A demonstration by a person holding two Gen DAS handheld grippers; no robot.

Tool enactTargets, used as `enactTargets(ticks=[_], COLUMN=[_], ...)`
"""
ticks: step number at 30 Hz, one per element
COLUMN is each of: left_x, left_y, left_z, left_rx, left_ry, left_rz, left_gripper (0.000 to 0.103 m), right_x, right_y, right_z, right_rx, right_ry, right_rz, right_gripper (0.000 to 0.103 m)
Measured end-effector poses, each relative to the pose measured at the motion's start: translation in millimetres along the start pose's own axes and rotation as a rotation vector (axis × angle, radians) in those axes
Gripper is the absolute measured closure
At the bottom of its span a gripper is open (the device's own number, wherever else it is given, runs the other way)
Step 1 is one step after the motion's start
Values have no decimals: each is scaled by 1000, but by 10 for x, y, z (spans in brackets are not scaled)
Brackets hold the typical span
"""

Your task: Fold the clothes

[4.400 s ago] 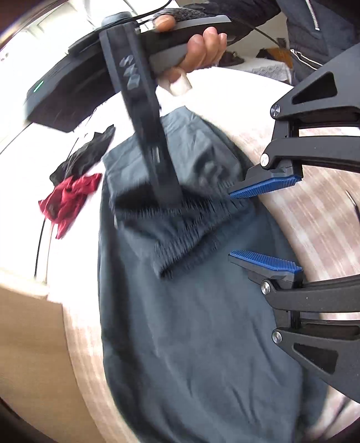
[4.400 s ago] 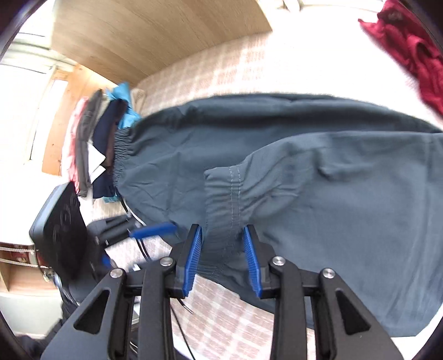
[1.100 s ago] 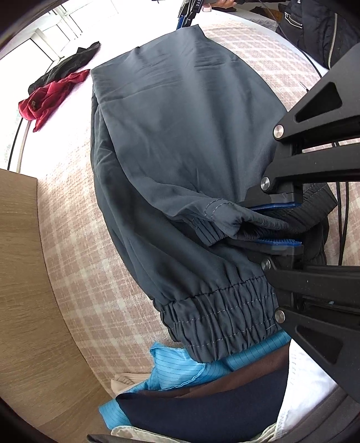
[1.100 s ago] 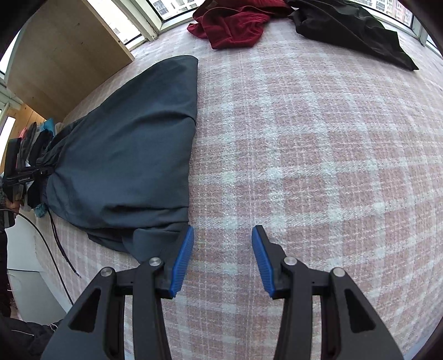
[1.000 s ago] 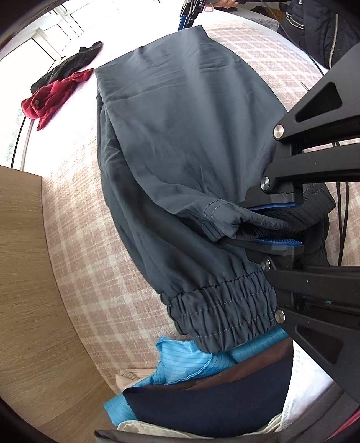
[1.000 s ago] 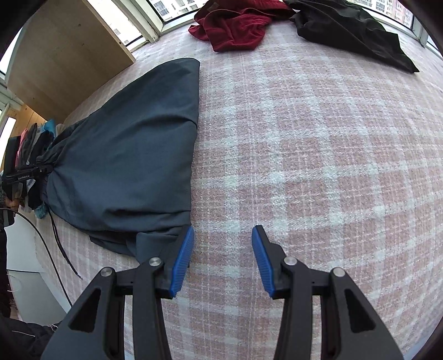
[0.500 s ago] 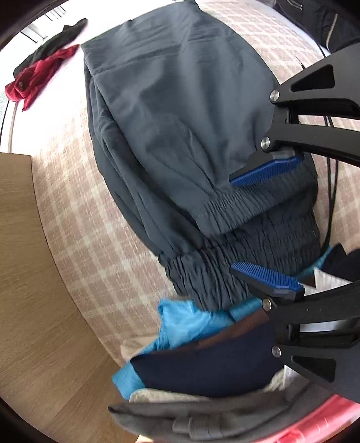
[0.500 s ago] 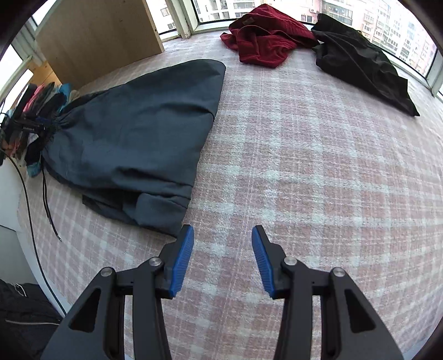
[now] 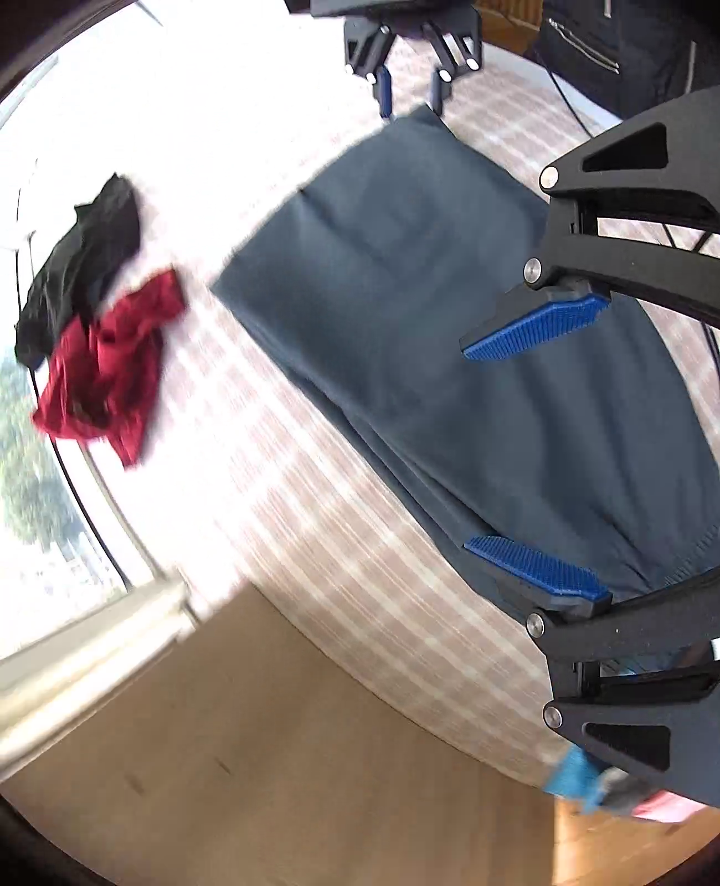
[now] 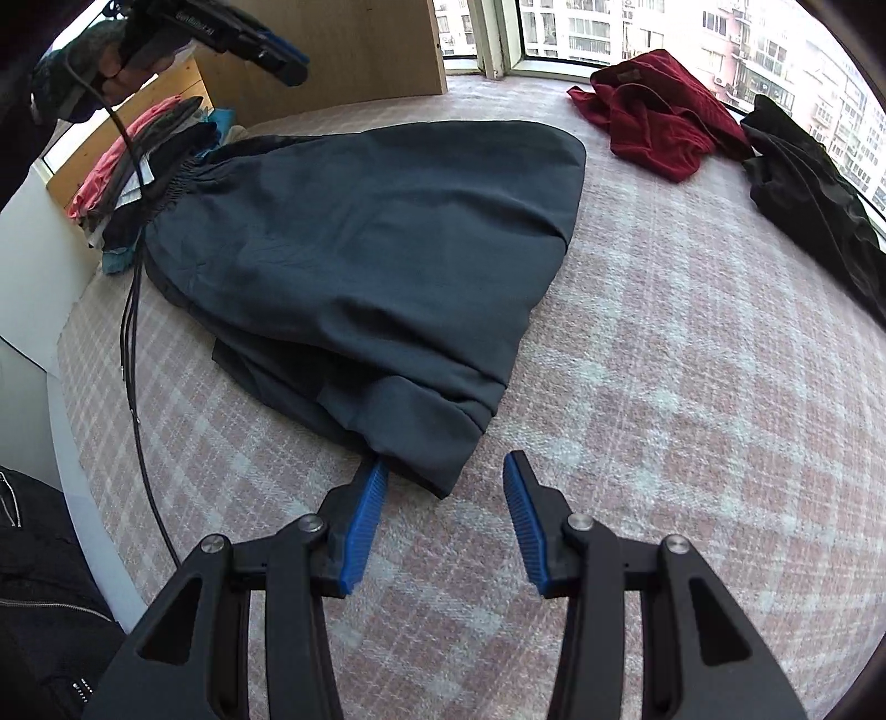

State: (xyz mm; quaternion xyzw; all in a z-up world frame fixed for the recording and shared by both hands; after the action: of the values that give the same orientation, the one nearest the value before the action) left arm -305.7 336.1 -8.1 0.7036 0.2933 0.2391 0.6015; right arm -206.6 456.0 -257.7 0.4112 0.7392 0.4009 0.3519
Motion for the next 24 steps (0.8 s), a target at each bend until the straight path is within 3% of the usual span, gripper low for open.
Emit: enactTargets(ticks=[2,3,4,6,10,15,18,20,22,24], left_x=[355,499,640,849,978,957,974,999,986,960], left_y=[-158,-240,-301,-489,-852,-1170,-1181,-1131,-1090,-1042], left_z=[-418,-586,-740,-1027,-1345,-1385,-1394,-1415,-1445,-1475], left_rx=[-13,-27,-45,-74,-139,-196,-186,-182,-169,-153], left_ry=[-78,-114,-147,-208,-249,-258,-250,-258,-255,-235], left_rz=[49,55,52,49,68,88,138,167,174,201], left_gripper=[37,36,35,35,34,38,58,78,90,94], right_x=[56,68,63,55,79,100,109,95,81,71], right_y=[-35,-41,-45,-58,-64,-26,6,-5,-6,22], right_z=[-24,-41,-54,-71,-81,-38,-3,-22,-19,37], right_rx=[15,25,29,32,46,59,59,59,56,50], right_ry=[-52,-68,-71,-75,-92,-116,-109,-104,-105,-118], right_rz=[-38,-57,-72,-90,-98,-113,-112,-117,-126,-140], right_gripper=[61,67,82,95,95,95,95,95,99,100])
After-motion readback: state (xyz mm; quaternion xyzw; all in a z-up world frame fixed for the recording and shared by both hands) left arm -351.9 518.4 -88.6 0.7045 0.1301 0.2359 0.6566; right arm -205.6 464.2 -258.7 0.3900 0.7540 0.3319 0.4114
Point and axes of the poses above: each gripper's, at about its wrist camera, not at the fingertips, and y roughly against the way its jaws point, x to its right, z to its underside, the point moved 9 cm from there along -y, roughly the way its jaws point
